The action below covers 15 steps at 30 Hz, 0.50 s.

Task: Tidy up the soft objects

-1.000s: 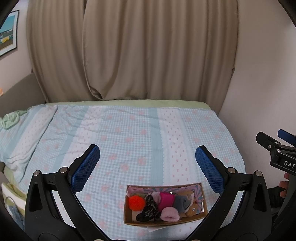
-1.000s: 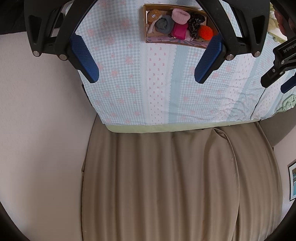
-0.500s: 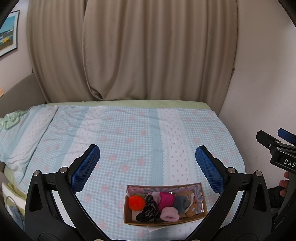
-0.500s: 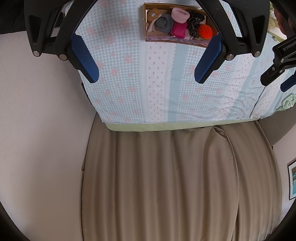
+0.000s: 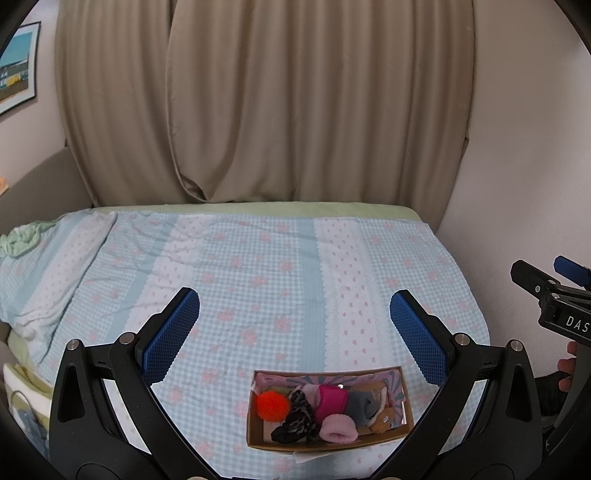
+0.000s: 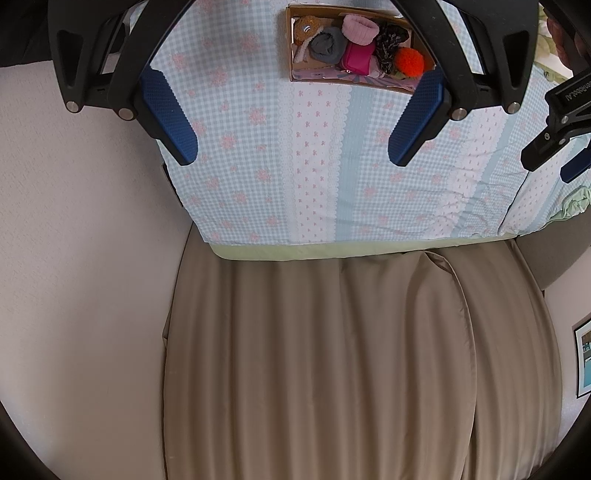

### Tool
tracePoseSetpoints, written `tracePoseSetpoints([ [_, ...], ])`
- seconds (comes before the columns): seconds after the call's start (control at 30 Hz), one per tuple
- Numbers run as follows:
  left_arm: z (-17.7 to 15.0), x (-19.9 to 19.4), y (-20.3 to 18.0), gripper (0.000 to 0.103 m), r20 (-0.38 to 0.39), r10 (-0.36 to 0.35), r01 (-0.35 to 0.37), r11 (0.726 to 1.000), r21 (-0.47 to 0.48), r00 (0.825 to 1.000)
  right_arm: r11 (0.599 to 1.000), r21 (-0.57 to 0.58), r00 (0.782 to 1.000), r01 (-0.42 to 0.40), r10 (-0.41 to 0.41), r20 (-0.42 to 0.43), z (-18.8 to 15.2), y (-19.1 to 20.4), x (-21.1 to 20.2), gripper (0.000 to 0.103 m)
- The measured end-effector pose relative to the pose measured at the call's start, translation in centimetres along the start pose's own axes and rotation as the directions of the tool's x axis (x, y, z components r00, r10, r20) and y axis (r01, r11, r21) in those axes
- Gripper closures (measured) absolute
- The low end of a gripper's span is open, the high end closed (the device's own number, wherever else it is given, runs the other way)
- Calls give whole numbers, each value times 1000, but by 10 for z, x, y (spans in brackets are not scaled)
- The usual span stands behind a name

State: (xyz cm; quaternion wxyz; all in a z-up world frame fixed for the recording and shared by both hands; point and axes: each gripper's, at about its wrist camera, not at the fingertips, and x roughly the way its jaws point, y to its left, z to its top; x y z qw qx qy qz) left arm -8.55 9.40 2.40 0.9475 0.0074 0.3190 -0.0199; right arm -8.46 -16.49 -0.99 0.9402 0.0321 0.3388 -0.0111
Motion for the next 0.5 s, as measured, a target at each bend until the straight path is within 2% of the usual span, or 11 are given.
tracePoseSetpoints([
  [0.27,0,-5,-11,0,62,92,-94,995,25,994,1000,6,1000,-4,4,0,6,-1,4,0],
  [0.5,-3,5,-10,0,43,67,-67,998,6,997,1000,8,1000,-10,10,-15,7,0,9,0],
])
